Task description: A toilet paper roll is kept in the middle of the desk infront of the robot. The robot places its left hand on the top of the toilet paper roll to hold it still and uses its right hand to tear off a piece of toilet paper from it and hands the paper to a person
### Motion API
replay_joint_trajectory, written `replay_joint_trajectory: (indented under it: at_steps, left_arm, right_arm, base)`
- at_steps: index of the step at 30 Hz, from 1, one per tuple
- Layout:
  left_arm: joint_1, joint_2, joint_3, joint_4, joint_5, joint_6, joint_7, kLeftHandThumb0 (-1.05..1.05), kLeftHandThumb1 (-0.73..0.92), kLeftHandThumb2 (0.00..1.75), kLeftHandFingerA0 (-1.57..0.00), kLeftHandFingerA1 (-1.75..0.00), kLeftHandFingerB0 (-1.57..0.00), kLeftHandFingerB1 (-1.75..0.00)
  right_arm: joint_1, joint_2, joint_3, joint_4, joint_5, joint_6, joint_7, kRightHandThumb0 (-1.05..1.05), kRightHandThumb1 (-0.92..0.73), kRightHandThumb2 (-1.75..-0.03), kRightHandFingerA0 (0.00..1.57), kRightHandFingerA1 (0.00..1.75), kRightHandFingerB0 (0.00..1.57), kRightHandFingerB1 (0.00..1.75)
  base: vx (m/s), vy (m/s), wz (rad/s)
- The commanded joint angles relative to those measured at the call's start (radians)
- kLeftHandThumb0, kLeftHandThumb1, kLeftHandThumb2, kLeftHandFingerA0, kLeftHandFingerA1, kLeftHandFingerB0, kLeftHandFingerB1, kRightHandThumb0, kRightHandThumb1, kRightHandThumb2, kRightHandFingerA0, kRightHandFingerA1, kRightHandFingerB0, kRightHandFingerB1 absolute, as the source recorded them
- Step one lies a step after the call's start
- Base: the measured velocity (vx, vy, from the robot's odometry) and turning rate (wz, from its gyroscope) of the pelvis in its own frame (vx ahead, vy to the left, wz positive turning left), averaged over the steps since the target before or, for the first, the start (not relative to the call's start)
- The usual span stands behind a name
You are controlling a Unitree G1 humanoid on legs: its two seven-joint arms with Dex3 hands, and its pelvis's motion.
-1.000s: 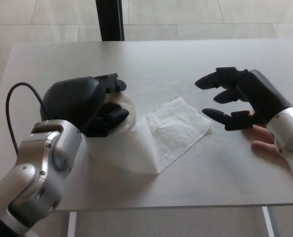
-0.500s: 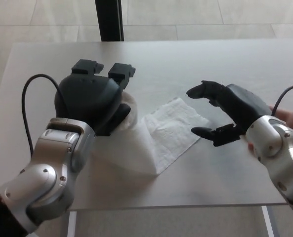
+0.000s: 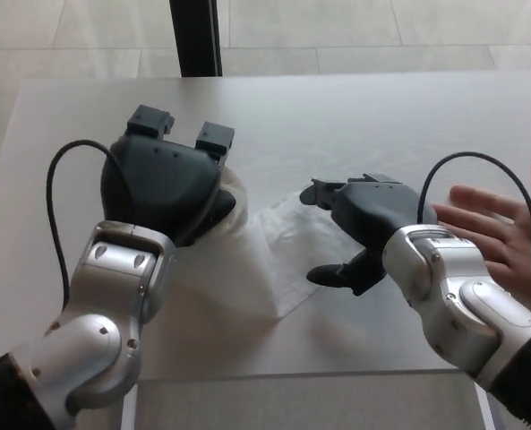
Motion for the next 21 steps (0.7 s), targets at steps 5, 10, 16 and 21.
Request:
replay_joint_trajectory:
  at_steps: [5, 10, 16, 21]
  left_arm:
    - [0.156, -0.059, 0.089, 0.056, 0.099, 0.058, -0.078, -0.46, 0.82, 0.64, -0.18, -0.47, -0.19, -0.34]
    - [0.193, -0.084, 0.151, 0.071, 0.104, 0.034, -0.094, -0.47, 0.83, 0.65, -0.18, -0.45, -0.16, -0.34]
    - [0.205, -0.115, 0.175, 0.099, 0.133, 0.021, -0.096, -0.44, 0.82, 0.65, -0.17, -0.47, -0.16, -0.34]
    - [0.191, -0.137, 0.177, 0.131, 0.16, 0.016, -0.118, -0.39, 0.81, 0.72, -0.16, -0.52, -0.14, -0.37]
  right_arm:
    - [-0.026, 0.043, 0.015, 0.046, -0.166, 0.138, -0.028, -0.63, -0.46, -0.86, 0.01, 0.48, 0.12, 0.49]
    - [-0.011, 0.068, -0.001, 0.066, -0.203, 0.178, -0.071, -0.59, -0.64, -0.6, 0.01, 0.4, 0.12, 0.36]
    - [-0.013, 0.072, 0.008, 0.078, -0.226, 0.172, -0.046, -0.45, -0.56, -0.56, 0.0, 0.26, 0.01, 0.35]
    - [-0.025, 0.084, 0.023, 0.094, -0.219, 0.171, 0.034, -0.31, -0.42, -0.69, 0.0, 0.0, 0.05, 0.29]
  base:
    - [0.0, 0.0, 0.0]
    - [0.0, 0.0, 0.0]
    - [0.0, 0.0, 0.0]
    - [0.0, 0.0, 0.0]
